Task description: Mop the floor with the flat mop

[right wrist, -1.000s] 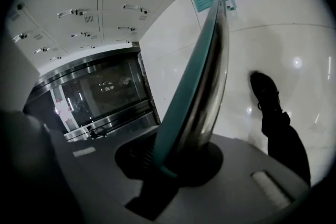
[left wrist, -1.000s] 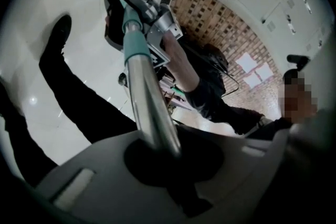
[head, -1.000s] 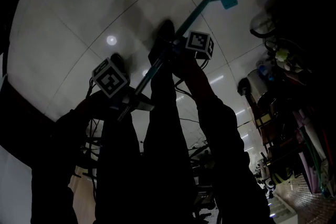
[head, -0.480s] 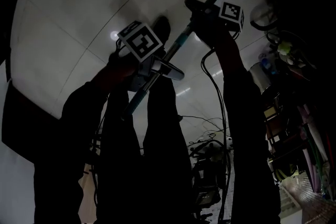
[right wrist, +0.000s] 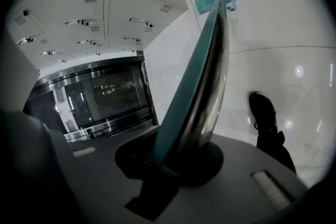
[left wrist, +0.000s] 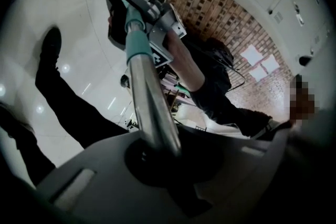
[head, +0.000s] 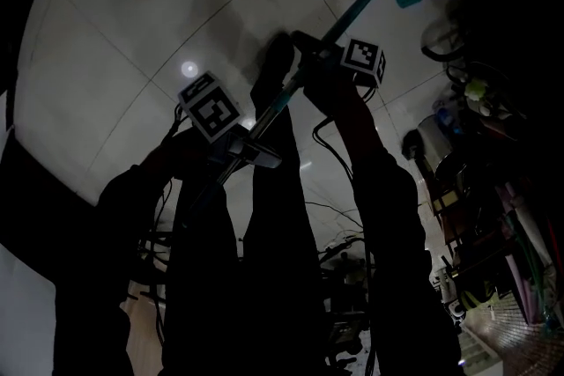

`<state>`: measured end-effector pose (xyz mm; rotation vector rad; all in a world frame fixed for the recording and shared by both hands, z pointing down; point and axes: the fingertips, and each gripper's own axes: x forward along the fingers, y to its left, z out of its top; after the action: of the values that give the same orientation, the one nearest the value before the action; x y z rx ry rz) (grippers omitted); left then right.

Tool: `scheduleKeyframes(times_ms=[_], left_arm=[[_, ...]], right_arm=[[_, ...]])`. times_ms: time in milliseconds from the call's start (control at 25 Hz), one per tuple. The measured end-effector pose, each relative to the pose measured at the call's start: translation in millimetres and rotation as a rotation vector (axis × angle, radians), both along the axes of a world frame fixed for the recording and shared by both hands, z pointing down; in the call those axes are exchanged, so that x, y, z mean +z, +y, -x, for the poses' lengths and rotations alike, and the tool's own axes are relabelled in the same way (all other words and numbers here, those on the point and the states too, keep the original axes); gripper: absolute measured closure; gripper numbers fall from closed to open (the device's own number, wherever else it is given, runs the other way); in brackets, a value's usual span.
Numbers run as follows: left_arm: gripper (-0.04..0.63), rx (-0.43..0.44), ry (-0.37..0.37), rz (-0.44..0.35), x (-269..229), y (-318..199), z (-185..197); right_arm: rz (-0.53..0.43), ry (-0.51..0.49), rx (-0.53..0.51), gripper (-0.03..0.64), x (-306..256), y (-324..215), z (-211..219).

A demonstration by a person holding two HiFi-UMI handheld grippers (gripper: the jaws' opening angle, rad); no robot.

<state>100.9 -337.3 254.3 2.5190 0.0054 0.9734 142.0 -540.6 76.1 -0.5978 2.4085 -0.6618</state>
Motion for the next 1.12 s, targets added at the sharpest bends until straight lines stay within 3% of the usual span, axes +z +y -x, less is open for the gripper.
scheduleKeyframes(times_ms=[160,320,640,920,1120], left_arm=[[0.578,-0.013,0.016,0.009,43.3,12.5,61.2],[0.577,-0.056,0.041,0.074,88.6,29.0,115.5],[0.569,-0.064,0.075,0.074,173.7,39.5,218.5],[0.569,-0.083,0.105,0.093,217.2,36.0,277.9],[0.569,-0.070,0.103,0.083,217.9,30.0,287.1]], right_arm=[[0.026,0.022,-0.036,0.540,45.6,13.4,69.7],[0.048,0.051,-0.061,0.540,96.4,19.5,133.3],[0.082,0.112,-0.098,0.538,190.2,25.6,249.8],[0.106,0.137,-0.126,0.538,239.6,18.2,318.5],[0.109,0.133,-0.116,0.538,240.6,14.1,324.9]])
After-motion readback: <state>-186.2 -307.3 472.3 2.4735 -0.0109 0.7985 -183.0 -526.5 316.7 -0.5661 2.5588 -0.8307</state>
